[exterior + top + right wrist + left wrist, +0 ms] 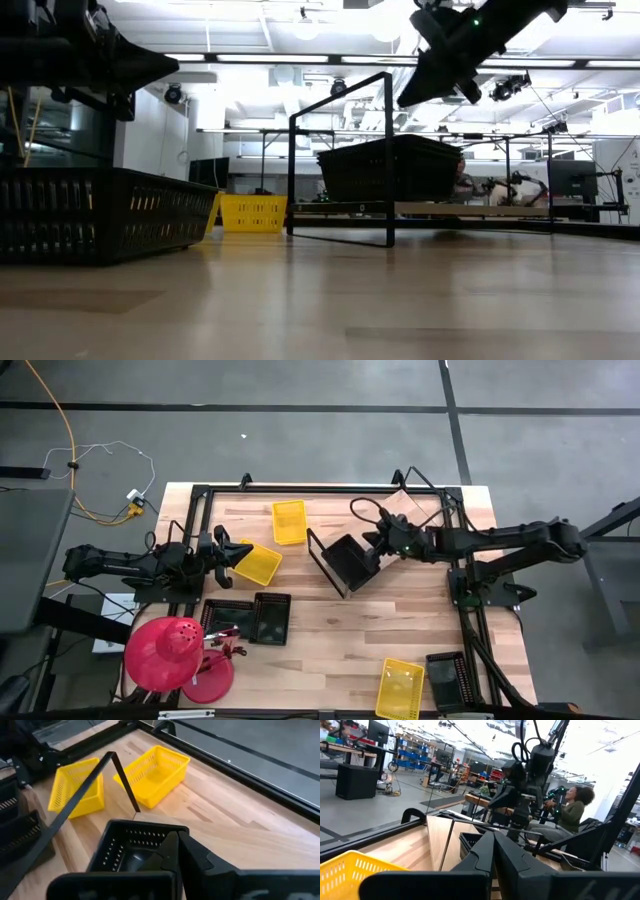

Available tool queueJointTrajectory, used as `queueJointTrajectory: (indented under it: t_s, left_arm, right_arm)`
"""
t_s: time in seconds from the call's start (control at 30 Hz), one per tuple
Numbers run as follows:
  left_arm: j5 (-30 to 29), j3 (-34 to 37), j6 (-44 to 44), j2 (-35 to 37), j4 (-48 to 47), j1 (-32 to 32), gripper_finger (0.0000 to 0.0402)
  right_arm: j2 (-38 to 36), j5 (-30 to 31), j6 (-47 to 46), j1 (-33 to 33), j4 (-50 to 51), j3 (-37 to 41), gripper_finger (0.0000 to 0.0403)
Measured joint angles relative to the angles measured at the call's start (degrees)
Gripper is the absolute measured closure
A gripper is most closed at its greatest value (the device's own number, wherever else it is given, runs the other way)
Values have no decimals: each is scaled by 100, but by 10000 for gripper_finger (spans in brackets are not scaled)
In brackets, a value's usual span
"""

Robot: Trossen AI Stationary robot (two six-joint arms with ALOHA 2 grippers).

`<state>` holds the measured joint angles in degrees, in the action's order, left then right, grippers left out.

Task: Stack baskets on shelf by color
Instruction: Stack the black bin on top of the black bin on the shelf

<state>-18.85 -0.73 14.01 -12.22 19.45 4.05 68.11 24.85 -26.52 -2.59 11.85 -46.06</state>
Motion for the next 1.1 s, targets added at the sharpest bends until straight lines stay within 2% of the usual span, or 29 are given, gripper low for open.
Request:
queueJointTrajectory:
  t_s: [0.17,0.27,0.33,0.43,0.53,0.63,1.1]
  left_arm:
    - [0,0,-66,-1,-14,0,401]
    - [-5,0,-68,-1,-14,0,401]
    - [-17,0,-66,-1,-23,0,401]
    - [-20,0,-66,-3,-38,0,401]
    - [-22,0,-63,-12,-37,-3,401]
    - [-22,0,23,-15,-37,-2,401]
    - [19,0,104,-16,-32,-2,401]
  right_arm:
    - [287,186,1,132,124,1,403]
    - [472,-90,-15,203,227,2,403]
    - [442,-39,-58,262,507,4,403]
    - [291,351,-325,321,1179,3,403]
    - [259,-5,-982,285,2104,5,403]
    - [264,-193,-1398,439,2601,7,403]
    - [271,-721,-1762,726,2358,7,403]
